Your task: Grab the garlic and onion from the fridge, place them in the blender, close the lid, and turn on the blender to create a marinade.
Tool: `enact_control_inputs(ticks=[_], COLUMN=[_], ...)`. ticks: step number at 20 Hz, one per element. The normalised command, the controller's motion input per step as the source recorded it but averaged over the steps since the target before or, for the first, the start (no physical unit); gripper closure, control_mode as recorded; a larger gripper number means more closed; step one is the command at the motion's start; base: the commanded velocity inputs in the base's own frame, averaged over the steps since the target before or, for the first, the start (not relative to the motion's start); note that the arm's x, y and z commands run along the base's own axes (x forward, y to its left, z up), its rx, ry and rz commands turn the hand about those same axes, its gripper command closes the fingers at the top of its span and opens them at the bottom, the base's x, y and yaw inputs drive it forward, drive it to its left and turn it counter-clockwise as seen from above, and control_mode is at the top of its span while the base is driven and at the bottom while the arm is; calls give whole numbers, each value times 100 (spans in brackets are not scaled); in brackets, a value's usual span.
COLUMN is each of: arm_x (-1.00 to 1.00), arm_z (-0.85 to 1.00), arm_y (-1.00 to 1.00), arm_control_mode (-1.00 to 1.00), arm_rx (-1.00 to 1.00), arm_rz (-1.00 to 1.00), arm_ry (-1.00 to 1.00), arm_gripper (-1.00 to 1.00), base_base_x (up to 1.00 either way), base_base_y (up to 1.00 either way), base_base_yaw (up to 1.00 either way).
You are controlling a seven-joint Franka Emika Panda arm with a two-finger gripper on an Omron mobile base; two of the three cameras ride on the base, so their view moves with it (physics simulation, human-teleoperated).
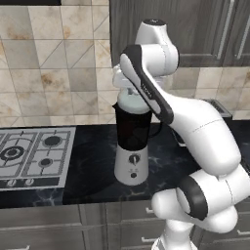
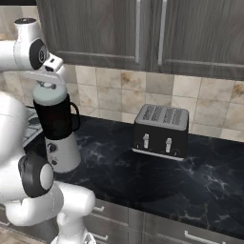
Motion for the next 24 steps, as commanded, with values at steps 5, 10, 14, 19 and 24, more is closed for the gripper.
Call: enact_control_inputs(ticks=[5,10,14,19,24], arm_x=[48,-2,-11,-3,-43], arm_z=[-5,-25,-28,-2,1], arm_y=[17,-1,-6,-13,-10], arm_control_mode=[-100,-100,-100,-100,-100], arm_rx=[0,0,-5,-5,0], arm_rz=[13,1,0,0,-1], arm_ry=[15,0,0,0,12], arm_gripper=[100,100,100,100,100], base_base_x=[0,0,0,0,0], base_base_y=[0,0,0,0,0], base_base_yaw=[0,0,0,0,0])
